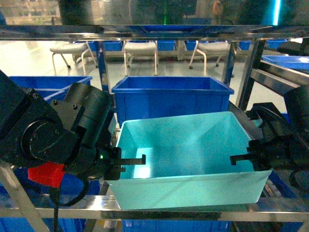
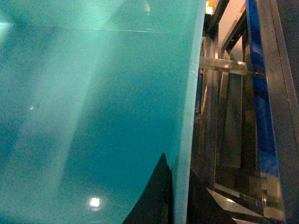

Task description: Organize blue bins on left shelf correctly

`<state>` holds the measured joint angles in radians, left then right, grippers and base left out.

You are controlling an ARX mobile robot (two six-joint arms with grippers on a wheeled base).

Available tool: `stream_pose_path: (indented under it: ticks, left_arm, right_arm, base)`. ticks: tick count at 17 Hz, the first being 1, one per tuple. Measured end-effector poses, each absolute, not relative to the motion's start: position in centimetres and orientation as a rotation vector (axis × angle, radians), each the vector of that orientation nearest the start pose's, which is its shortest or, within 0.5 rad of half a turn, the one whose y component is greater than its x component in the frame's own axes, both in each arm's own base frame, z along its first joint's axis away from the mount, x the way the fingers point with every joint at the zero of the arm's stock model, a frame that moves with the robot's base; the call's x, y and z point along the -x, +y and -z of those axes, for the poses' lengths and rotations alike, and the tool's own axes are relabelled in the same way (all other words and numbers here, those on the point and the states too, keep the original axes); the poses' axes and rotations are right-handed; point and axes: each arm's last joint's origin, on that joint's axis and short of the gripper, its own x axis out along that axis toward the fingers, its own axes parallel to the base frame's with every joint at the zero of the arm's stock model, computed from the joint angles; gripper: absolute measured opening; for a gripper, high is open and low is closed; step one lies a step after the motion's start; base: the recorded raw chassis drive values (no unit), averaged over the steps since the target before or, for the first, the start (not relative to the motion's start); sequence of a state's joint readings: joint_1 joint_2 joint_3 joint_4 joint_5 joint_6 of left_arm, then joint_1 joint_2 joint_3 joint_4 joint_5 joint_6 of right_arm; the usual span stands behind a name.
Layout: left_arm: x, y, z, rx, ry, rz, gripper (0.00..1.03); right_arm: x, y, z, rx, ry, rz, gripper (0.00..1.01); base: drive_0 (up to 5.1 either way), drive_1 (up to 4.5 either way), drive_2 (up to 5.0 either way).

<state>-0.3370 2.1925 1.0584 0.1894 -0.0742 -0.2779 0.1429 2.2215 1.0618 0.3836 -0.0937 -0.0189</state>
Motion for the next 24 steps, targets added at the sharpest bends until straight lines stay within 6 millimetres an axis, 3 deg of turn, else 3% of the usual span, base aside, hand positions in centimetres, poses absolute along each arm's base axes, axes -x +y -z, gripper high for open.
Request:
stream_pose_path:
  ticks: [6, 10, 11, 14, 17, 21, 24]
  left_arm:
    - [-39.3, -12.2, -4.0, 0.034, 0.948, 0.106, 0.02]
    - [-40.0, -12.2, -3.8, 0.037, 0.946, 0.109, 0.02]
    - [-40.0, -12.1, -3.7, 0.021, 0.948, 0.115, 0.1]
    - [-39.6, -12.6, -2.9, -0.004, 0.977, 0.159, 0.44]
    - [-39.6, -12.8, -2.9, -0.007, 0.971, 0.173, 0.64]
    - [-39.6, -13.0, -2.9, -0.006, 0.973, 0.189, 0.98]
    - [-39.5, -13.0, -2.9, -0.006, 0.973, 0.191, 0.98]
  right_arm:
    - [-42.8, 6.5, -3.7, 0.028, 0.827, -0.244, 0.02]
    - [-43.3, 6.6, -3.6, 0.028, 0.832, -0.243, 0.02]
    - [-43.3, 6.6, -3.6, 0.026, 0.835, -0.259, 0.1]
    - [-43.2, 7.2, -3.6, 0.014, 0.834, -0.318, 0.45]
    - [-43.2, 7.6, -3.7, 0.013, 0.833, -0.338, 0.65]
    - [-43.2, 7.8, -3.7, 0.011, 0.827, -0.356, 1.0]
    - [-43.2, 8.0, -3.7, 0.013, 0.827, -0.359, 0.98]
  base:
    - [0.0, 0.0, 0.0]
    - [0.0, 0.0, 0.0]
    - [0.0, 0.0, 0.0]
    - [0.0, 0.0, 0.0]
    - [0.0, 0.0, 0.0]
    - [0.0, 0.0, 0.0]
    - [0.0, 0.0, 0.0]
